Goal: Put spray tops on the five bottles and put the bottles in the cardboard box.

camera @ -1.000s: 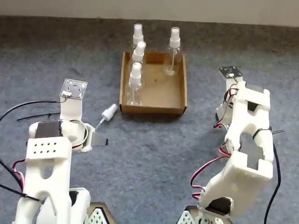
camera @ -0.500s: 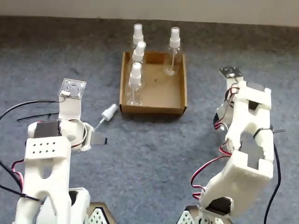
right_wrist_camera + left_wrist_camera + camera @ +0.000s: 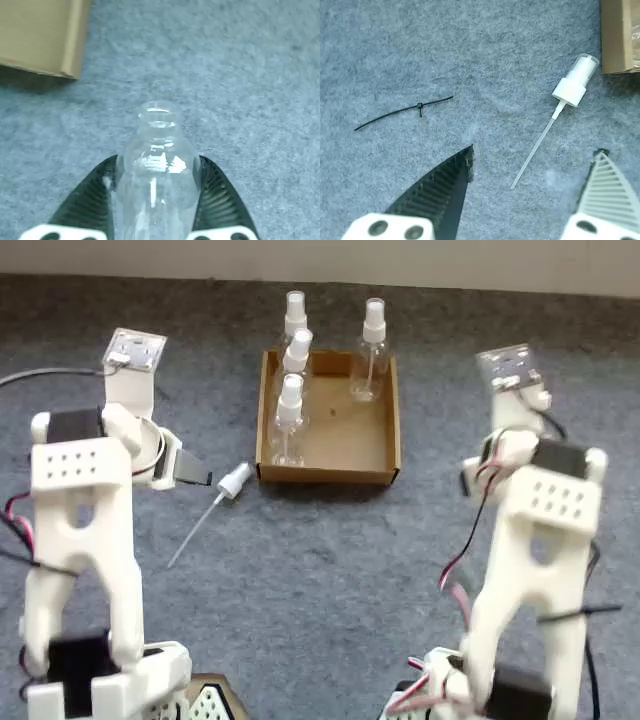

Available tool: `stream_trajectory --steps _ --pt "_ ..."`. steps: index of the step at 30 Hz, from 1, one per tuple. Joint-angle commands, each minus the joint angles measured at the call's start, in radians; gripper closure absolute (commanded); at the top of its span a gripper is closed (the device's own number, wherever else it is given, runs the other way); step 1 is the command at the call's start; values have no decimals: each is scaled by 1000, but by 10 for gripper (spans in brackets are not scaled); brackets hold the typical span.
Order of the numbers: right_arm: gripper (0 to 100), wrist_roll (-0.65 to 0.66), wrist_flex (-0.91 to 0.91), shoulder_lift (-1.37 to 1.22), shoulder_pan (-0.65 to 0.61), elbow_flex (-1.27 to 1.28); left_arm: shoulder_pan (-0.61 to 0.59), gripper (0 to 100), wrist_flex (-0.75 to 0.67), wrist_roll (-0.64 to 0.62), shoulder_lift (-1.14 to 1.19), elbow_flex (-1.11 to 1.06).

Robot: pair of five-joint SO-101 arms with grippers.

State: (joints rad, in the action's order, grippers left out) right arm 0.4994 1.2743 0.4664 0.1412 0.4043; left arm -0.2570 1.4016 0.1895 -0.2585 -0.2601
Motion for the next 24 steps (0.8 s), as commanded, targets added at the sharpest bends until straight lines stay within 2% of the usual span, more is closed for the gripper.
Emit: stream_trajectory --steps 1,5,9,15,24 --pt "995 -51 -76 282 -104 228 67 690 58 143 159 183" --pt "995 -107 -81 469 -168 426 102 766 52 173 243 222" --pt "995 -150 -81 611 -177 521 145 747 52 226 321 257" --pt "995 -169 -79 760 -203 588 193 748 -5 227 461 326" --pt "995 -169 -79 817 -205 671 225 748 -87 226 607 401"
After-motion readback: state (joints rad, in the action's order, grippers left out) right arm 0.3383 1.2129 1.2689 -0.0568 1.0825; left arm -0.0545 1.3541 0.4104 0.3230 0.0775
